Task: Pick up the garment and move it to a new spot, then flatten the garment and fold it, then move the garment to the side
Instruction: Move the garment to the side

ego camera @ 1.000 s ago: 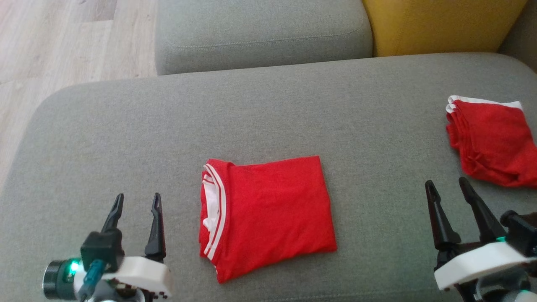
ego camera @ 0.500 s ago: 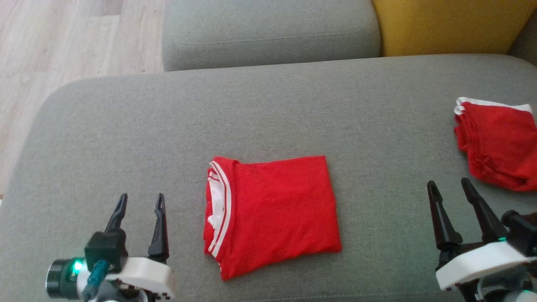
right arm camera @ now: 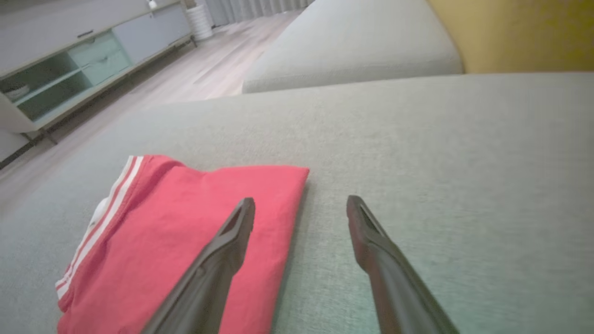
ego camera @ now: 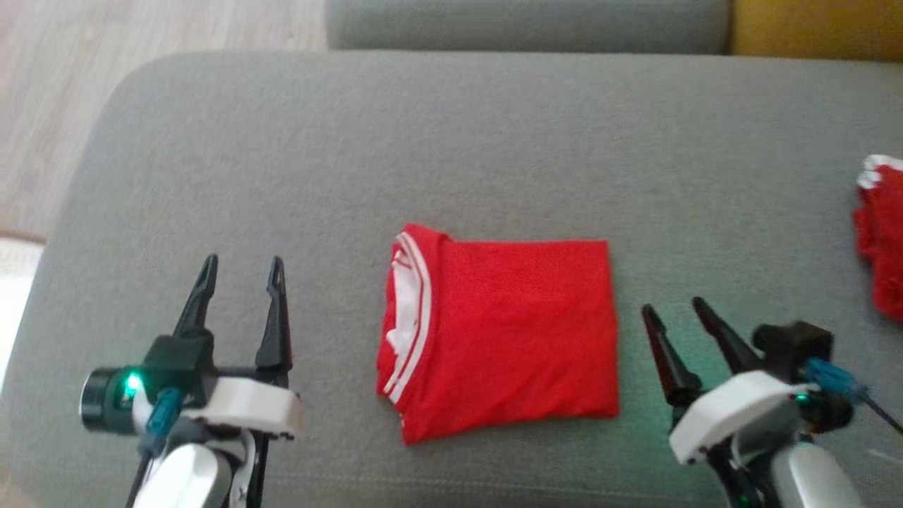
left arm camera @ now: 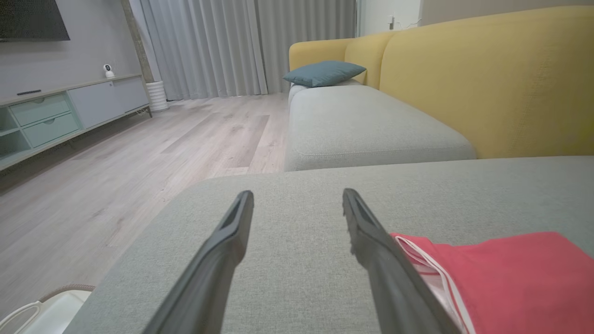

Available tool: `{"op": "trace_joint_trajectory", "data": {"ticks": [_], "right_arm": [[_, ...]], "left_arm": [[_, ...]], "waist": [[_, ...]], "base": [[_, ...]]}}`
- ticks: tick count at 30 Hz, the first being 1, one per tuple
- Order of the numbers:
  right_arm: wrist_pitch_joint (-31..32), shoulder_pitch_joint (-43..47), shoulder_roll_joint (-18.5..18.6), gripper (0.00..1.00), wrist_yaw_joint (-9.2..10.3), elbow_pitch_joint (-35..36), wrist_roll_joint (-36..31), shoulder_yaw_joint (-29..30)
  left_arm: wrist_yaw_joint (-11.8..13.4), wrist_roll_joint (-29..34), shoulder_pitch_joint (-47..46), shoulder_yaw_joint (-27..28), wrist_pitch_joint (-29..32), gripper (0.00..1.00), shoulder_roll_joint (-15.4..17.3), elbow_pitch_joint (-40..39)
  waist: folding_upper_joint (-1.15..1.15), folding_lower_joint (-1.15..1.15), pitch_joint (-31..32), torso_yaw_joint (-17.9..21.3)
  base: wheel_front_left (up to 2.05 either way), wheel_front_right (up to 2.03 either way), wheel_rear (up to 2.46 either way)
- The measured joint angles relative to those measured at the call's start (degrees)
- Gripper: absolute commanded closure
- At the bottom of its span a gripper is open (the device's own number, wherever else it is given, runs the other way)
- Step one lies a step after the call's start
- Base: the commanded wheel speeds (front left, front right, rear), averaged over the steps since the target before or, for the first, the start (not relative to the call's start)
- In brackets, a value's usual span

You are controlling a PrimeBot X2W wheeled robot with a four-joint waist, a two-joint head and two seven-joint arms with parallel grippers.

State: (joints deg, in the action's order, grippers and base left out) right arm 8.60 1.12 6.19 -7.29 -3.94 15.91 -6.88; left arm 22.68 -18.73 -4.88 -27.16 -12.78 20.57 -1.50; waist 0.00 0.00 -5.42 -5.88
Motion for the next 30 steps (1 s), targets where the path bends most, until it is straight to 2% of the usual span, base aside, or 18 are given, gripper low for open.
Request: {"op": "trace_joint_trajectory", "data": {"ticks": [8, 11, 12, 13, 17, 22, 30], "right_arm": [[-0.5, -7.3, -1.3, 0.00, 0.00, -17.1, 1.8, -2.5], [-0.1, -9.4, -1.8, 0.00, 0.00, -20.5, 3.2, -4.5], [0.0, -10.3, -1.8, 0.53, 0.00, -20.9, 4.3, -5.4], [0.0, -11.3, -1.8, 1.00, 0.00, -21.3, 4.8, -6.3], [-1.2, -12.3, -1.5, 1.00, 0.00, -21.6, 5.3, -8.8], [-2.8, -12.3, 0.5, 1.00, 0.00, -17.6, 5.1, -9.8], [-1.5, -12.2, 6.3, 1.00, 0.00, -9.5, 4.1, -10.5]], "left_arm": [[-1.2, 0.7, -4.0, -0.3, -1.0, 0.00, -2.4, 1.9], [-1.5, 1.5, -4.2, -0.3, -1.5, 0.00, -3.0, 2.2], [-1.5, 1.5, -4.2, -0.3, -1.5, 0.00, -3.1, 2.3], [-1.5, 1.5, -4.2, -0.2, -1.5, 0.00, -3.2, 2.5], [-1.5, 2.1, -4.2, 0.2, -1.5, 0.00, -3.4, 2.5], [-1.5, 3.1, -4.2, 1.1, -1.5, 0.00, -3.4, 1.4], [-2.5, 4.1, -3.9, 2.3, -1.8, 0.00, -3.5, 0.7]], "waist": [[0.00, 0.00, -3.8, -3.7], [0.00, 0.00, -4.6, -4.5], [0.00, 0.00, -4.8, -4.6], [0.00, 0.00, -4.8, -4.6], [0.00, 0.00, -4.8, -4.2], [0.00, 0.00, -4.8, -2.5], [0.00, 0.00, -4.9, 5.0]], "base": [[0.00, 0.00, 0.00], [0.00, 0.00, 0.00], [0.00, 0.00, 0.00], [0.00, 0.00, 0.00], [0.00, 0.00, 0.00], [0.00, 0.00, 0.00], [0.00, 0.00, 0.00]]}}
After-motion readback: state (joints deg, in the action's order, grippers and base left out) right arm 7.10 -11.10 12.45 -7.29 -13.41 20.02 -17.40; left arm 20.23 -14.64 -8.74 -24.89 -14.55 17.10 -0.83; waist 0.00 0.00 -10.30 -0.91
